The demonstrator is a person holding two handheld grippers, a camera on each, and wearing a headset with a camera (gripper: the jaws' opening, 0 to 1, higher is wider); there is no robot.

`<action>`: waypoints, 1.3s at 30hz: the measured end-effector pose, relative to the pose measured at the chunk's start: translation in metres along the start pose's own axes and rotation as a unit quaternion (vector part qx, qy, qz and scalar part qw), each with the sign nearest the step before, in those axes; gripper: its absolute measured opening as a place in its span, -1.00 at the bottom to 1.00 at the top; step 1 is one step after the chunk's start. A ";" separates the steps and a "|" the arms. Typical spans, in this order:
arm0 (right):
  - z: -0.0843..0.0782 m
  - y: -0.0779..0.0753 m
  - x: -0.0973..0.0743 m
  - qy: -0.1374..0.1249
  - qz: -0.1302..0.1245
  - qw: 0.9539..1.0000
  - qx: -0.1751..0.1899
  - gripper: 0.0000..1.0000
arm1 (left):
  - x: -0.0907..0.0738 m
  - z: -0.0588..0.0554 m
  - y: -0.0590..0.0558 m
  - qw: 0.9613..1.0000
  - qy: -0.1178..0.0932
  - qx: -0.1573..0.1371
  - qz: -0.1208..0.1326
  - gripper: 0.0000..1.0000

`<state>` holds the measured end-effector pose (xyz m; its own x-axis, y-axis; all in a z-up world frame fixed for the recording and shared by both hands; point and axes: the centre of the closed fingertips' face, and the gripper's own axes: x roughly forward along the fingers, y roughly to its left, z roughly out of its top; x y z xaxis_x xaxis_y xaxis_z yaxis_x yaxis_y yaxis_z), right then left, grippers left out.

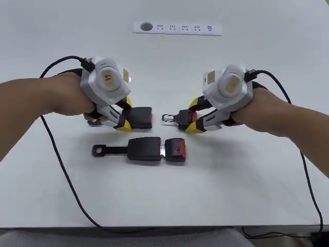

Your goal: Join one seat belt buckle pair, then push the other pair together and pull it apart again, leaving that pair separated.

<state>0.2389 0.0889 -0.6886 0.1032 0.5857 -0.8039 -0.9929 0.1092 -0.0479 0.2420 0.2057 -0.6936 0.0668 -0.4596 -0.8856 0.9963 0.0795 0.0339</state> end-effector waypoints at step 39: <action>0.027 -0.001 0.018 -0.043 0.023 0.999 -0.005 -0.42 | 0.001 0.002 -0.003 1.000 0.002 0.010 -0.016 -0.37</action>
<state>0.2430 0.1210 -0.6875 0.0614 0.6572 -0.7512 -0.9972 0.0726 -0.0181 0.2397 0.2036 -0.6934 0.0342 -0.4588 -0.8879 0.9988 0.0461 0.0146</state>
